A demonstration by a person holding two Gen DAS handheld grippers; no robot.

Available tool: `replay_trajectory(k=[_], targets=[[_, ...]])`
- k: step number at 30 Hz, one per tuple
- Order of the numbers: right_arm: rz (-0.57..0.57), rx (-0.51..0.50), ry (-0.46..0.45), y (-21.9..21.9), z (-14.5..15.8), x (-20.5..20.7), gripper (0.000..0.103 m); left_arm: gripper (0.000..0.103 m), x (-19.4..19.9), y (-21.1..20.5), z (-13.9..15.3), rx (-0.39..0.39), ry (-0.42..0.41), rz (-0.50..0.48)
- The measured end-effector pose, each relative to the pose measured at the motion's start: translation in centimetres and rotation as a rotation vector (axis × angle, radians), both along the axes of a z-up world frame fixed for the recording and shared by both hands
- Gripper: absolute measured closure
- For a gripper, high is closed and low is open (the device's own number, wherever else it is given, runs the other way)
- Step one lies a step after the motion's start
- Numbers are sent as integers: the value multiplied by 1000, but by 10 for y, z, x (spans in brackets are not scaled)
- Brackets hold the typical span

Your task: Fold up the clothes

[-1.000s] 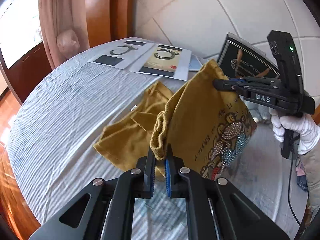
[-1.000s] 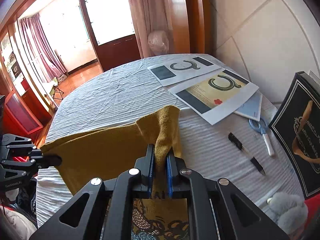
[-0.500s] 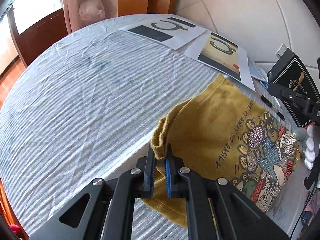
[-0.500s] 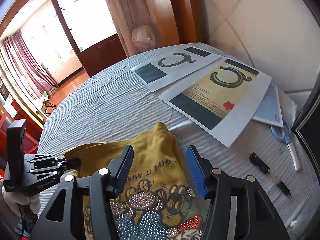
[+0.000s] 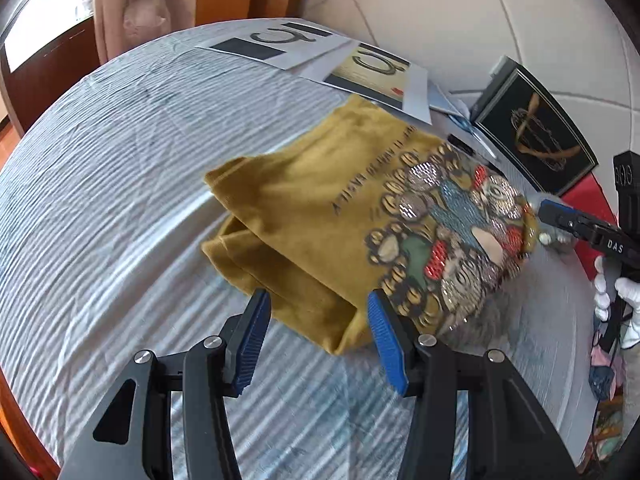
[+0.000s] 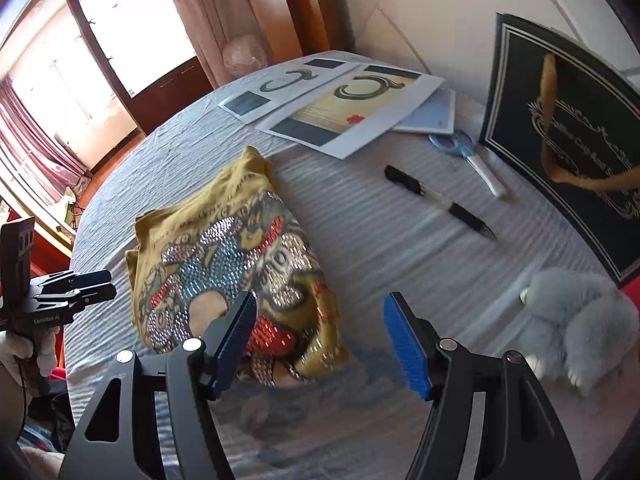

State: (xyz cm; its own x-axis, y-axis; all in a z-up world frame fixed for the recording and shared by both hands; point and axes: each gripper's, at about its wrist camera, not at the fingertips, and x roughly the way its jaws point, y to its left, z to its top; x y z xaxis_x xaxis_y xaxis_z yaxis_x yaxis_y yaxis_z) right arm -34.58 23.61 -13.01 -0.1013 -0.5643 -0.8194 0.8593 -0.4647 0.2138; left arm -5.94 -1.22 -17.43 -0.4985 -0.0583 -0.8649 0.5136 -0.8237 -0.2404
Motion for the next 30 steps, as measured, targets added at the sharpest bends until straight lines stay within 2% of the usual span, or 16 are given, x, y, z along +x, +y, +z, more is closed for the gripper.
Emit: replay_trajectory(k=[5, 8, 12, 15, 17, 18, 19, 20, 21, 23, 26, 27, 30], targets=[[-24, 22, -13, 27, -11, 4, 27, 52, -9, 25, -15, 65, -15, -24], [-7, 43, -9, 34, -17, 7, 26, 52, -14, 37, -19, 80, -17, -36], [52, 52, -1, 29, -22, 13, 24, 52, -28, 51, -22, 61, -18, -55], [103, 51, 16, 19, -26, 16, 19, 52, -40, 58, -22, 28, -20, -68], [128, 46, 29, 8, -30, 17, 19, 59, -46, 59, -20, 7, -6, -75], [141, 44, 36, 3, -32, 17, 20, 71, -50, 58, -17, 2, 3, -81], [151, 36, 12, -2, -34, 16, 35, 80, -53, 56, -14, -3, 13, -85], [161, 29, -12, -7, -35, 15, 59, 83, -54, 52, -7, -10, 32, -74], [159, 30, -40, -11, -38, 13, 66, 86, -56, 49, 0, -16, 51, -63], [138, 60, -56, -15, -42, 9, 77, 86, -56, 39, 14, -30, 93, -33], [54, 119, -55, -7, -50, -6, 78, 81, -65, 22, 22, -39, 80, -23], [37, 116, -68, -3, -51, -11, 77, 73, -64, 23, 20, -37, 70, -31], [18, 47, -100, 12, -43, -9, 76, 65, -61, 24, 13, -32, 41, -56]])
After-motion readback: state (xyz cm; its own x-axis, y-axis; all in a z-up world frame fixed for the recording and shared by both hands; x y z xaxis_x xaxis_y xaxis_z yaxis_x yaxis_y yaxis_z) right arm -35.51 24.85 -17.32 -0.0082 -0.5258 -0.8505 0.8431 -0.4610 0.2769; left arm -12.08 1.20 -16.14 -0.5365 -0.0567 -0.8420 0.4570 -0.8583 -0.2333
